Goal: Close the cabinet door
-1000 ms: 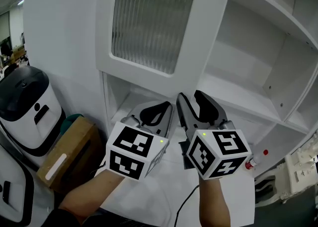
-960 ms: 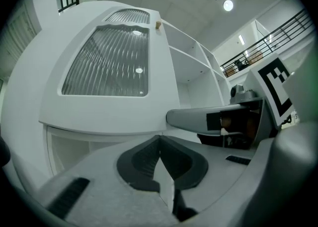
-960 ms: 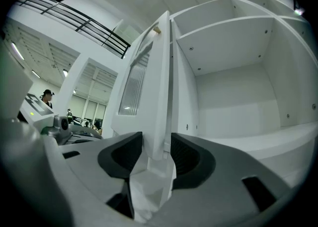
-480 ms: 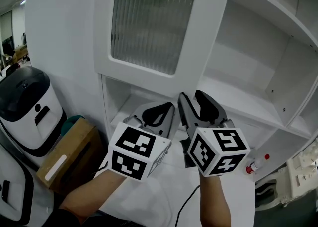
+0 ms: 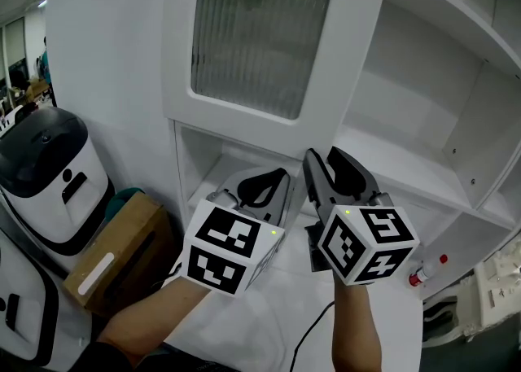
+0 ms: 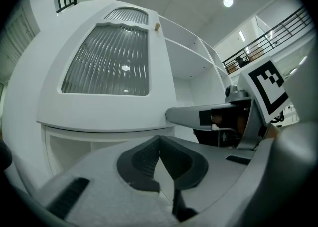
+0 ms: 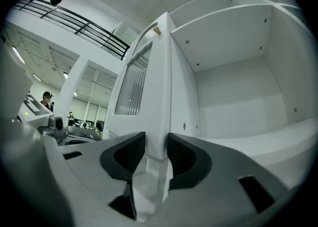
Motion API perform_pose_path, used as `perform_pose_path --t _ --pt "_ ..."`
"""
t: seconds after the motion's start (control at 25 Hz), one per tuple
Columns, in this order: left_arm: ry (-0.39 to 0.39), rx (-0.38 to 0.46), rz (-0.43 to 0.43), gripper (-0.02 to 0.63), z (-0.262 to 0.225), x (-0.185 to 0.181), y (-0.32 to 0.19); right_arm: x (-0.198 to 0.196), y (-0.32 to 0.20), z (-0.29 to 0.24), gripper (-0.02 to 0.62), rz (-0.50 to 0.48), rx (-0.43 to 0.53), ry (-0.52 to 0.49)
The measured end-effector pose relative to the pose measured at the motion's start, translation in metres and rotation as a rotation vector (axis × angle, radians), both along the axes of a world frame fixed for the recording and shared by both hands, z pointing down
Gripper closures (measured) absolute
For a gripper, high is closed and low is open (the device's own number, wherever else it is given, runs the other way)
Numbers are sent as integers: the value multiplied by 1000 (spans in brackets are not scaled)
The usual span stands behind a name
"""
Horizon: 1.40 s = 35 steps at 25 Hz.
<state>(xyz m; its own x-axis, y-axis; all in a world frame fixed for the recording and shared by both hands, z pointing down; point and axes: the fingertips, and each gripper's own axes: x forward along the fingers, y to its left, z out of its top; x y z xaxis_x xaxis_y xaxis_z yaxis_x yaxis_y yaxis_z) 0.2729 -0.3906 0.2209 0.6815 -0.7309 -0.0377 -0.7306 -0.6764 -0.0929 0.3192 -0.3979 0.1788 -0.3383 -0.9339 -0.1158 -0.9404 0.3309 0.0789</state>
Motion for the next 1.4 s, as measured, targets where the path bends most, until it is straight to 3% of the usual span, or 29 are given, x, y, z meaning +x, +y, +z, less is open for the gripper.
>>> perform_pose_path --t 0.32,0.8,1.4 --pt "13 -1 13 595 0 -14 10 -4 4 2 448 43 -8 5" --pt "36 -10 64 595 -1 -54 21 -11 20 2 449 236 2 25" --pt "44 -26 146 595 1 -102 45 -97 59 20 494 241 -29 27"
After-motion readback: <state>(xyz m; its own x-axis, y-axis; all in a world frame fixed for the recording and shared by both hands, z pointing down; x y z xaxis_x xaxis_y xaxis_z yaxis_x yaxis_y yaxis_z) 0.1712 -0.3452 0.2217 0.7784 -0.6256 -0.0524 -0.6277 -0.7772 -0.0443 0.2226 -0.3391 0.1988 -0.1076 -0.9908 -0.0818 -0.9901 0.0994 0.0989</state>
